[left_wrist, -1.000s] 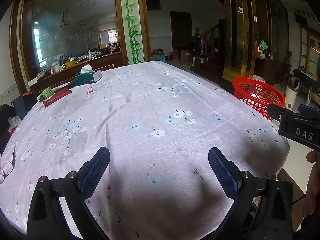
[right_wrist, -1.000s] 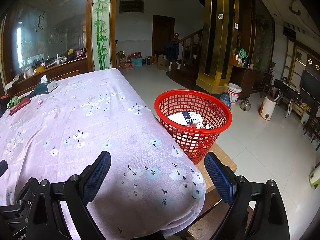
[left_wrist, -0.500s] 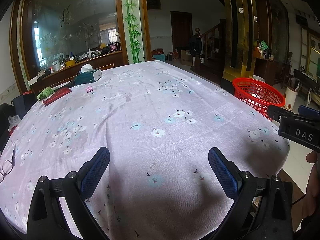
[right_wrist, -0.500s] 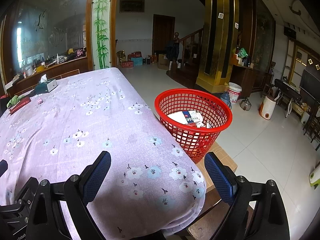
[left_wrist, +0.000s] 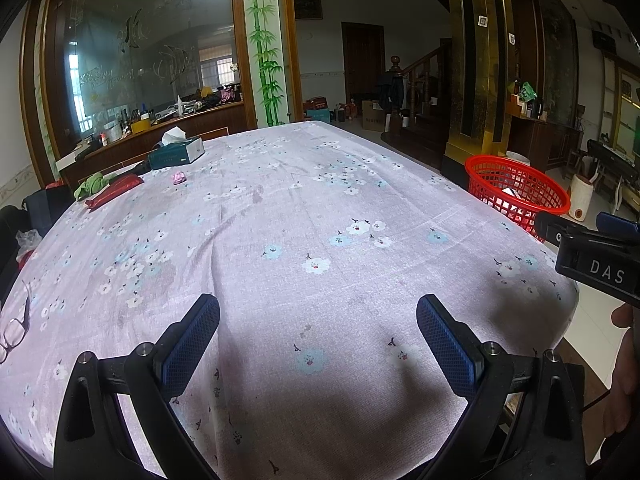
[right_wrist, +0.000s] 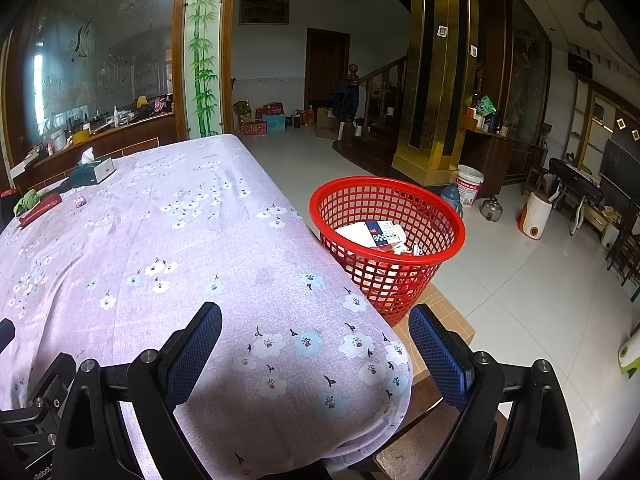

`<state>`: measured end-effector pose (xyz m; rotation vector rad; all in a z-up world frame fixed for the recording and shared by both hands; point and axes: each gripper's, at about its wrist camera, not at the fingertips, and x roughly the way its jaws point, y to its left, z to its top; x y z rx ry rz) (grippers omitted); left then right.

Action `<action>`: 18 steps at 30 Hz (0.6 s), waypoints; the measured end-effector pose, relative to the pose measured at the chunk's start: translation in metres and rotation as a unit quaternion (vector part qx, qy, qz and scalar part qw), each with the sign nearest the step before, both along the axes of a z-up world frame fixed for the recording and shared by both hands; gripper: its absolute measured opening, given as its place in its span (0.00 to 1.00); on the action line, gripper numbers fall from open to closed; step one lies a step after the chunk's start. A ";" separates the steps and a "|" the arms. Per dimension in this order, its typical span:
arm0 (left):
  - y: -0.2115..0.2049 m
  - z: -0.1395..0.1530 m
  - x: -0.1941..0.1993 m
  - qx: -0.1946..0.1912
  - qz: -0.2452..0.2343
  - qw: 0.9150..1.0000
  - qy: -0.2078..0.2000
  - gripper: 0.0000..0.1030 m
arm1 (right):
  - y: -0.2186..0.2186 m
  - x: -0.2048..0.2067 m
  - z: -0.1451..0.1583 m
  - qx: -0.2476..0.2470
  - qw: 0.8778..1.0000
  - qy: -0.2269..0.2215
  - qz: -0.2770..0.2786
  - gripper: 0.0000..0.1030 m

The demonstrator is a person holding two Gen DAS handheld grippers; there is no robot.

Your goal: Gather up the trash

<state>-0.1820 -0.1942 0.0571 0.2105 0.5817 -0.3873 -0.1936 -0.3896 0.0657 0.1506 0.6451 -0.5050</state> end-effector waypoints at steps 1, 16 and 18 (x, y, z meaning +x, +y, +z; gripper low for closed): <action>0.000 0.000 0.000 0.000 0.000 1.000 0.000 0.95 | 0.000 0.000 0.000 0.000 1.000 0.000 0.000 0.94; 0.013 -0.006 0.004 -0.018 0.017 0.999 0.021 0.95 | 0.008 0.014 -0.005 0.003 1.000 0.010 0.020 0.94; 0.025 -0.002 0.014 -0.030 0.026 0.999 0.032 0.95 | 0.011 0.024 -0.005 0.013 0.999 0.018 0.033 0.94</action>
